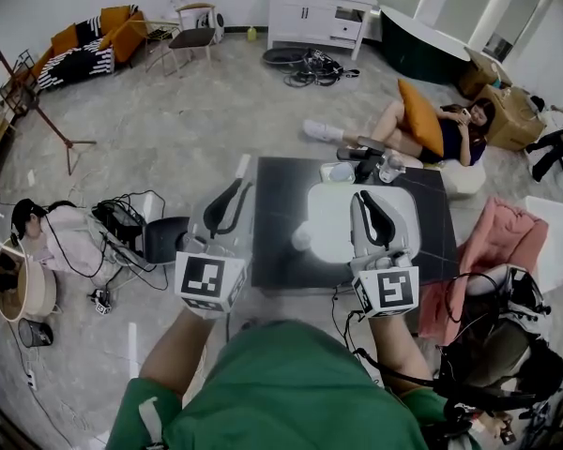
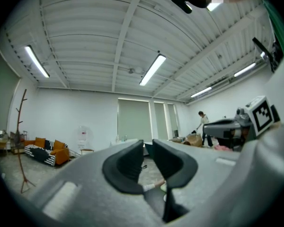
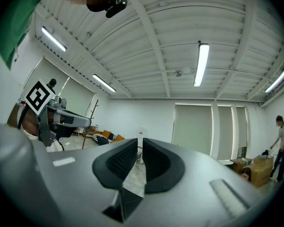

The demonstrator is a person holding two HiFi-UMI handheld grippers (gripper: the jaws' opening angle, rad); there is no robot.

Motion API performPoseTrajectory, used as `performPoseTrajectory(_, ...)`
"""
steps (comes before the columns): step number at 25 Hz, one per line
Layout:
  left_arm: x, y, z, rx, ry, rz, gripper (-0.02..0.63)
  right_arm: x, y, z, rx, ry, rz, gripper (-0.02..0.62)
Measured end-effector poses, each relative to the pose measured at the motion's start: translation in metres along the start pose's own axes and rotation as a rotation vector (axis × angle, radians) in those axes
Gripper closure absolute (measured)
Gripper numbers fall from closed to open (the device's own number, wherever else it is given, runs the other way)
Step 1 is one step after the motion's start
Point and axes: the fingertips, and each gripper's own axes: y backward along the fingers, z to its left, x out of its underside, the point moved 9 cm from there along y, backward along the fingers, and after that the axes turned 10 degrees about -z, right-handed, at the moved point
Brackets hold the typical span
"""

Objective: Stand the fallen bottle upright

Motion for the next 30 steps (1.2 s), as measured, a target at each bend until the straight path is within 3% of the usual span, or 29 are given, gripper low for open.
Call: performPoseTrajectory(30, 0.014, -0.011, -0.015, -0.031, -0.01, 0.031, 0.552, 0.018, 0.006, -0.019, -0.036, -0.024, 0.001, 0.563)
